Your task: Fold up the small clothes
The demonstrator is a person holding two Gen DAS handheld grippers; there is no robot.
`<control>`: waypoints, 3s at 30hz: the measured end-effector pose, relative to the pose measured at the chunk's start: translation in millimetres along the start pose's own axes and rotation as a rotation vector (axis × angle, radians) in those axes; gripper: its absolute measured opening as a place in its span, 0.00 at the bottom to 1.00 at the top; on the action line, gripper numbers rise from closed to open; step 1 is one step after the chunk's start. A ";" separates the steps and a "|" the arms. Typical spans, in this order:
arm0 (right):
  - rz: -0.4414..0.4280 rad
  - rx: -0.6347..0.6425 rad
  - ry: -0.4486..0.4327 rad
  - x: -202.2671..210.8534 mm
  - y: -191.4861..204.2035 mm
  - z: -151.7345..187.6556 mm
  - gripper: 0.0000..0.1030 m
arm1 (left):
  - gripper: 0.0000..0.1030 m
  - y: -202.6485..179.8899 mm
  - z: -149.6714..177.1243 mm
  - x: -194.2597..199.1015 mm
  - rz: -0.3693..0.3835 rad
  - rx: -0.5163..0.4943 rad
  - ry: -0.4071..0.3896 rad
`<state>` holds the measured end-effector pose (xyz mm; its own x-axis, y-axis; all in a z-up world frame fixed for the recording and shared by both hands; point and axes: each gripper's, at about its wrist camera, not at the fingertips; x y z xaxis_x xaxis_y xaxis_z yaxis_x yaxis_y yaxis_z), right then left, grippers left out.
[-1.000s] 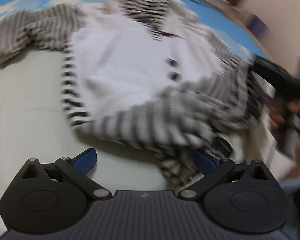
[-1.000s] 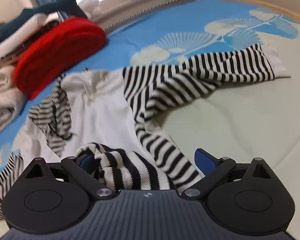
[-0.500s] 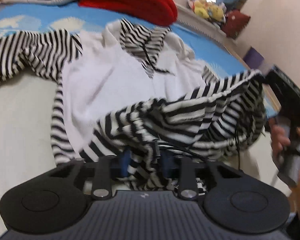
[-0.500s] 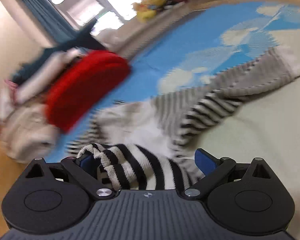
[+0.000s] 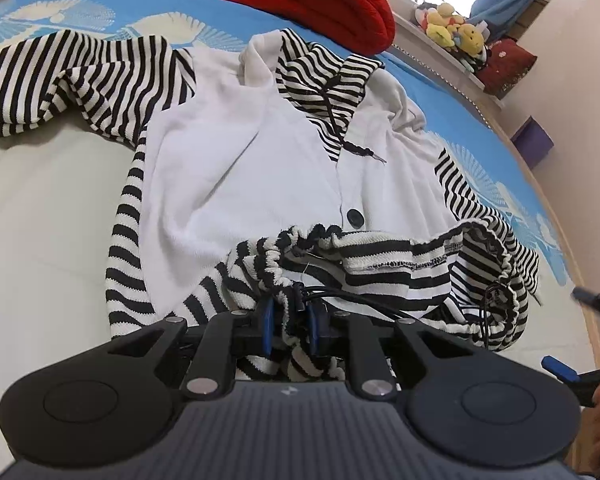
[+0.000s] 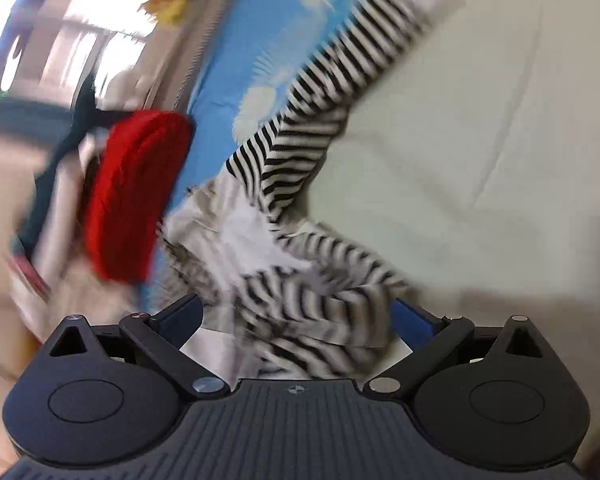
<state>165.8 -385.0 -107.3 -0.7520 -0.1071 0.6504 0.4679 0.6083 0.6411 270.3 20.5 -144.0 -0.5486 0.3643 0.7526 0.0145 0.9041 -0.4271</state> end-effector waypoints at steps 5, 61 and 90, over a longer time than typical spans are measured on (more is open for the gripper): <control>0.098 0.379 -0.023 -19.9 42.2 35.9 0.70 | 0.18 -1.7 3.2 2.3 0.000 -0.012 -0.002; -0.029 1.037 0.177 67.3 110.8 39.4 0.54 | 1.00 11.9 -39.0 167.1 -0.113 -0.291 -0.261; -0.006 0.733 0.056 -344.1 169.2 -124.4 0.40 | 0.88 -52.6 -300.5 -265.6 -0.118 -0.194 -0.273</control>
<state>561.5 -343.0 -171.9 -0.7199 -0.1400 0.6798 0.0183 0.9753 0.2203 666.5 -56.6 -170.8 -0.7587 0.2057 0.6182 0.0818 0.9714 -0.2228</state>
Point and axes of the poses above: each gripper's, at about its wrist camera, not at the fingertips, and x roughly against the way its jaws point, y to its left, z to its underside, and after that the axes turned 5 degrees about x, right-handed
